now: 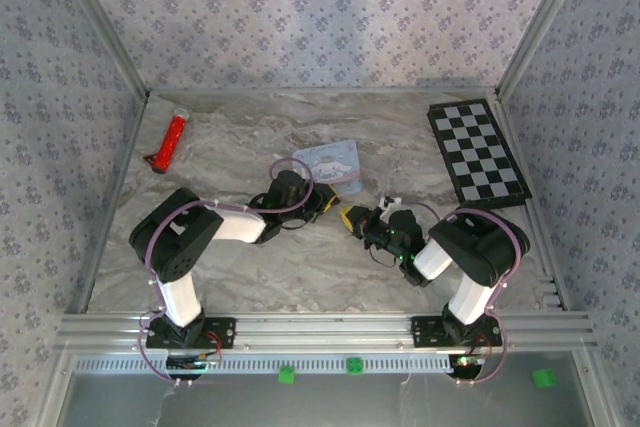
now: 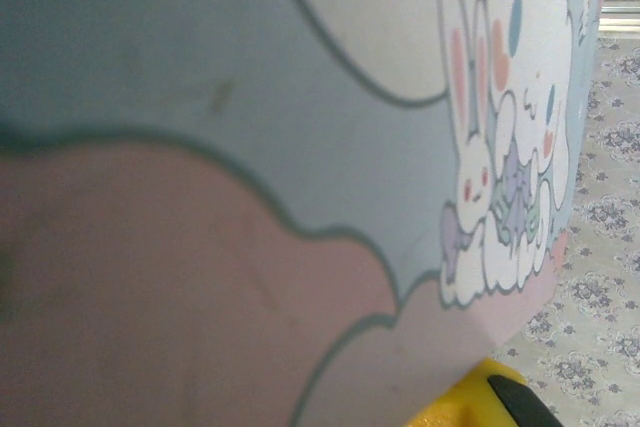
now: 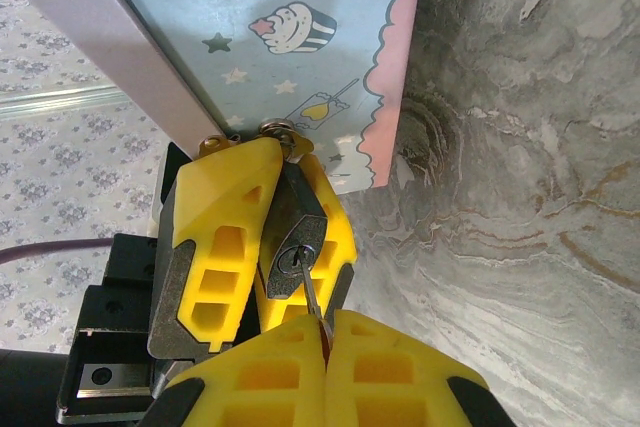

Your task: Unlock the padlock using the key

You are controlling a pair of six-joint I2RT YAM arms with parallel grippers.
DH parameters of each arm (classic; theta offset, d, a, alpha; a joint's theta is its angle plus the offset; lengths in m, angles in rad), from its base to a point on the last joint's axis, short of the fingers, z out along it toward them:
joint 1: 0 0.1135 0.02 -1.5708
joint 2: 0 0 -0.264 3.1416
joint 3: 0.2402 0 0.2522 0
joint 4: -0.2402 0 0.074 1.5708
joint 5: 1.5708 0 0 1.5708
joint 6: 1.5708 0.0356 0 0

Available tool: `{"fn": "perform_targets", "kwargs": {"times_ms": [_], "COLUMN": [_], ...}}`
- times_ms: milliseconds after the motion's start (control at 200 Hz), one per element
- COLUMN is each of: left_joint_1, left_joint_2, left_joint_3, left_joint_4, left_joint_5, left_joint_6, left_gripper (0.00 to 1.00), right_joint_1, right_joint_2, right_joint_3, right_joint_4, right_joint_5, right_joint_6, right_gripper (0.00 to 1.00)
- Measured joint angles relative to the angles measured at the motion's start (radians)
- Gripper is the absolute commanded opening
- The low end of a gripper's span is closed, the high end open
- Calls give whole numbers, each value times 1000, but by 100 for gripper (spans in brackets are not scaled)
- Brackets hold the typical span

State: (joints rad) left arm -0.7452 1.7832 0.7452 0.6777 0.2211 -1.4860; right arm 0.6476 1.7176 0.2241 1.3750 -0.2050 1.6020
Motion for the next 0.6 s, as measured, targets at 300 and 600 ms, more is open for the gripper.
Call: {"fn": "perform_targets", "kwargs": {"times_ms": [300, 600], "left_joint_1": [-2, -2], "left_joint_2": [-1, -2], "left_joint_3": [0, 0], "left_joint_4": [1, 8], "left_joint_5": [-2, -18], "left_joint_6": [0, 0], "left_gripper": [5, 5], "right_joint_1": [-5, -28], "right_joint_2": [2, 8], "right_joint_3": [6, 23], "right_joint_4": [0, -3], "right_joint_5": [0, -38], "right_joint_6": [0, 10], "right_gripper": [0, 0]}}
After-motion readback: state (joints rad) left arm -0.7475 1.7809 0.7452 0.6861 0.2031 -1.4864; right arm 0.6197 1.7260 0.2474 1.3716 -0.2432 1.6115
